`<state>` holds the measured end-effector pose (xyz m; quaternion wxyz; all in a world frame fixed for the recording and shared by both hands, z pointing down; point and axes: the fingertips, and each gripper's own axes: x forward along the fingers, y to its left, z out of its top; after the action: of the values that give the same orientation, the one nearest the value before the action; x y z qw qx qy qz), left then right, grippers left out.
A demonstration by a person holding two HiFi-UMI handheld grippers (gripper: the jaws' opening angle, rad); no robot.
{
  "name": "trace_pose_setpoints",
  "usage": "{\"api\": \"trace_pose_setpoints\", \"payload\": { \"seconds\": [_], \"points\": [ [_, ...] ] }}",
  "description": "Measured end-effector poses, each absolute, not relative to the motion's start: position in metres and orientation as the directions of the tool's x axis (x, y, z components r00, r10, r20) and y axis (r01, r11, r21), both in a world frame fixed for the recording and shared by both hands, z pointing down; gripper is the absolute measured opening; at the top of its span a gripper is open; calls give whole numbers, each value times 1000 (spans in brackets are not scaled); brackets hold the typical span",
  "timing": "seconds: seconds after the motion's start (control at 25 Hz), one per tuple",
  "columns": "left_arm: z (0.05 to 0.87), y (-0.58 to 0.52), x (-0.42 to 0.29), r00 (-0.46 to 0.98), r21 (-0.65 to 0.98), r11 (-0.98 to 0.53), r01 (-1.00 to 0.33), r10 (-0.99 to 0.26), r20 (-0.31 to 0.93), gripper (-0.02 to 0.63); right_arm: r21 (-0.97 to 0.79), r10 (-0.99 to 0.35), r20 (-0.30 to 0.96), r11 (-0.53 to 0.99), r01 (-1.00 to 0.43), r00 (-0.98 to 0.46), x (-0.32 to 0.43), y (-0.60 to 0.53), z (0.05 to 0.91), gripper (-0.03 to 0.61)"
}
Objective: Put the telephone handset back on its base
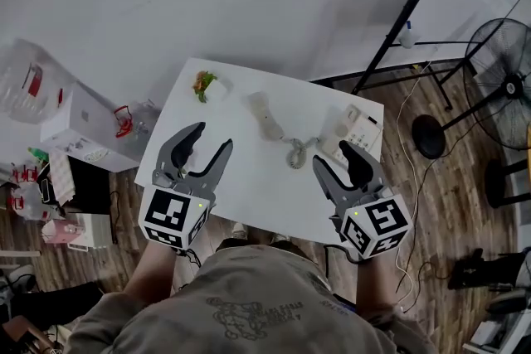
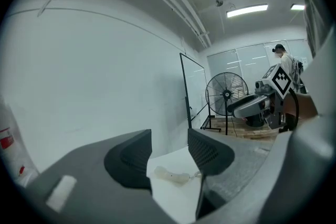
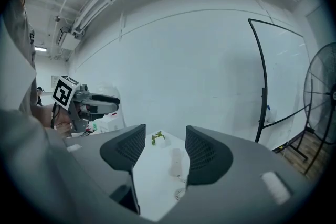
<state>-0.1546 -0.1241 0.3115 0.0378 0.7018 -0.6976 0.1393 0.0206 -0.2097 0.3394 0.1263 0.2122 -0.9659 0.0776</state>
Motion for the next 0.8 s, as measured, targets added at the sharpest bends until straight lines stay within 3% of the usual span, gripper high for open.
{"api": "trace_pose_setpoints", "payload": {
  "seconds": [0.28,0.8],
  "points": [
    [336,-139,-182,-4,-128,-37,-991,-952,306,212,-125,-365,351,895,-429,-863,-20,-234,376,279],
    [415,-174,-217,0,-93,-47,-995,-894,447,212,-197,-261,597,869,-454,-758,-85,-273,523,310]
  ]
}}
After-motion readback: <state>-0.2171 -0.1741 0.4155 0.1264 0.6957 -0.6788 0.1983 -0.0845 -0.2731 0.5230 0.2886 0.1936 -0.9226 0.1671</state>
